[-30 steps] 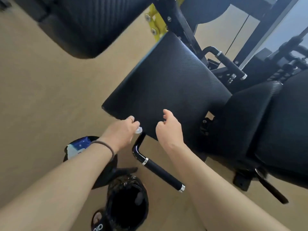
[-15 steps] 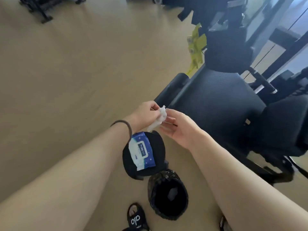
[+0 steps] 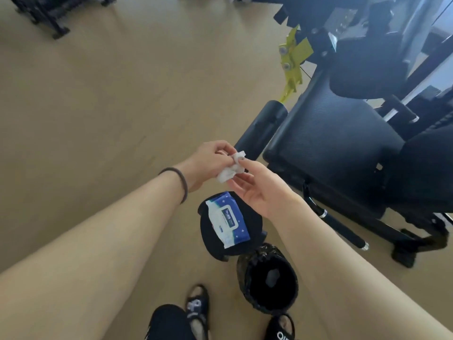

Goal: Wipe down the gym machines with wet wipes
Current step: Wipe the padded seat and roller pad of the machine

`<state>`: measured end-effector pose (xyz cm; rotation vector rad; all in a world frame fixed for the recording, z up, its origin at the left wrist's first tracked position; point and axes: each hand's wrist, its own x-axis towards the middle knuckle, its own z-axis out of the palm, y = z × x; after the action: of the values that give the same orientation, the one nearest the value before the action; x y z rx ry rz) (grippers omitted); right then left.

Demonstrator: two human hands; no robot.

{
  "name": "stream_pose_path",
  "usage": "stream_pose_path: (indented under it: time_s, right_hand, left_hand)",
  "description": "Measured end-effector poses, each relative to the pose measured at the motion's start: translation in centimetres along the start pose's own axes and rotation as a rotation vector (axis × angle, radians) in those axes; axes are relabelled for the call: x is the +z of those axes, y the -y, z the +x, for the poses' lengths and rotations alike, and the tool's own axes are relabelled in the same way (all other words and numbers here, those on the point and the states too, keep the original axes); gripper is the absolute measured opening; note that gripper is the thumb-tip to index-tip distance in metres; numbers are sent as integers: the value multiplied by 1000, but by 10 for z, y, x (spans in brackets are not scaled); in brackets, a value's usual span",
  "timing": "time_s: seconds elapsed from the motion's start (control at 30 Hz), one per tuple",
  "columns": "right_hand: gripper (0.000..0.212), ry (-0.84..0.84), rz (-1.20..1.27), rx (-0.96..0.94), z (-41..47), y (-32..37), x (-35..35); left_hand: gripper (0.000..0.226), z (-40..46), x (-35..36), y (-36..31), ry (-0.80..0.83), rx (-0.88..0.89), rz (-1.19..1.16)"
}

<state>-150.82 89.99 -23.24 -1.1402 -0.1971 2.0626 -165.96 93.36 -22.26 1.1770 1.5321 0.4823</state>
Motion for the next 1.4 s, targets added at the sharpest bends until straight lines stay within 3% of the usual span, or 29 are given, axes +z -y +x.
stream_pose_path:
  time_s: [0.27,0.5,0.67,0.87,1.23,1.33,1.4]
  right_hand:
    - [31,-161,205,-104,88,-13,74]
    - [8,-364,237,-238,219,-37,171]
    - [13,-505,218,-284,266,-45,193]
    - [27,-795,103,-306,321,-38,158]
    - [12,-1076,-13,-420,505,8,43]
    - [11,-1215,-225,-569,567,37,-1]
    - [9,-1318,-516,-664,605,57,-30]
  left_hand:
    - [27,73,-93,19,89,-22,-103]
    - [26,176,-217,50,277,-59,-107]
    - [24,222,-259,64,330,-107,-17]
    - [27,304,-248,64,369,-81,176]
    - [16,516,-178,124,427,37,320]
    - [20,586,-139,145,481,142,337]
    - [30,631,-115,155,516,206,345]
